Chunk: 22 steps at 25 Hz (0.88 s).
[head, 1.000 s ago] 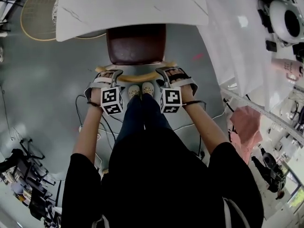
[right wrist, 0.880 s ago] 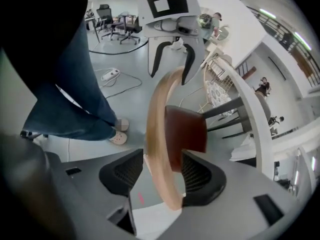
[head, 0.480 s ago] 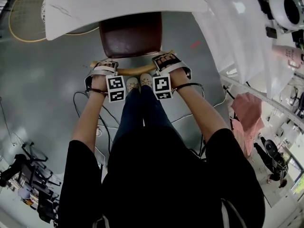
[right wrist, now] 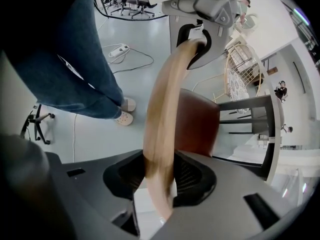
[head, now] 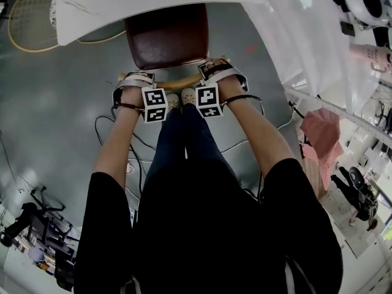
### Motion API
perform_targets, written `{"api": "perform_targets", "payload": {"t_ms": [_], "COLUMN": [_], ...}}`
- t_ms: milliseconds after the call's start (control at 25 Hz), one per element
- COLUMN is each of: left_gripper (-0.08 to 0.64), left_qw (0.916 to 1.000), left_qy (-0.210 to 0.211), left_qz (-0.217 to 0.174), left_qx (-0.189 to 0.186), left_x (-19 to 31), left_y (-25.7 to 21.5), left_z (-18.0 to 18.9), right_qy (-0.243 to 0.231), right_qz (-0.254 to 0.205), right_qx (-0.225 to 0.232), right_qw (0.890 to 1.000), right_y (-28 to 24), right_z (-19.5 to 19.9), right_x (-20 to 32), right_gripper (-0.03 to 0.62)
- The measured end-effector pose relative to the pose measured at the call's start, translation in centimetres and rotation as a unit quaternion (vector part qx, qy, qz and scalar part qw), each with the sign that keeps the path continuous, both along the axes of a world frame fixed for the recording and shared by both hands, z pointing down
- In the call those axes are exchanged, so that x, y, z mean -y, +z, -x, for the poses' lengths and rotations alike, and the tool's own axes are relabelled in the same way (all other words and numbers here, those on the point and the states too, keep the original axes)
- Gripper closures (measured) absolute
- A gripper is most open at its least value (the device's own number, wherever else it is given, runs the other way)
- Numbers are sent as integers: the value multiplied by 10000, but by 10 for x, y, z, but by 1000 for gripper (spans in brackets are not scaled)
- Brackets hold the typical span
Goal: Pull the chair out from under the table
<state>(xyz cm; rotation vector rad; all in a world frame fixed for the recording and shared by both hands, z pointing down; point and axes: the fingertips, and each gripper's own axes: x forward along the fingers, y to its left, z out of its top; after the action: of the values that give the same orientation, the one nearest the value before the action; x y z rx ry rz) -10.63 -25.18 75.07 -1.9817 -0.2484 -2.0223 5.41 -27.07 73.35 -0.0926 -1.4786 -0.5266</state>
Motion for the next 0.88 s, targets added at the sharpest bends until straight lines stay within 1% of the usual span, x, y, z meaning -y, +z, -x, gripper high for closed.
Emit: {"api": "perform_targets", "payload": {"t_ms": [160, 320, 440, 560, 880], "left_gripper": [431, 431, 431, 431, 432], "left_qw": [9998, 9994, 9992, 9992, 9991], "left_qy": [157, 317, 344, 260, -138], "left_qz": [106, 130, 209, 263, 375], "left_qx": [-79, -80, -87, -117, -163], "left_x": [-23, -42, -59, -83, -153], "left_y": [1, 1, -2, -3, -4], "left_z": [0, 4, 5, 3, -4], "right_qy": [1, 156, 208, 129, -182], "right_qz": [88, 168, 278, 333, 350], "right_qx": [-162, -171, -148, -159, -251], "right_qw": [9998, 9996, 9993, 9992, 9989], "right_y": [3, 3, 1, 1, 1], "right_z": [-1, 2, 4, 1, -3], "right_x": [-24, -49, -69, -89, -143], "right_gripper": [442, 443, 446, 448, 448]}}
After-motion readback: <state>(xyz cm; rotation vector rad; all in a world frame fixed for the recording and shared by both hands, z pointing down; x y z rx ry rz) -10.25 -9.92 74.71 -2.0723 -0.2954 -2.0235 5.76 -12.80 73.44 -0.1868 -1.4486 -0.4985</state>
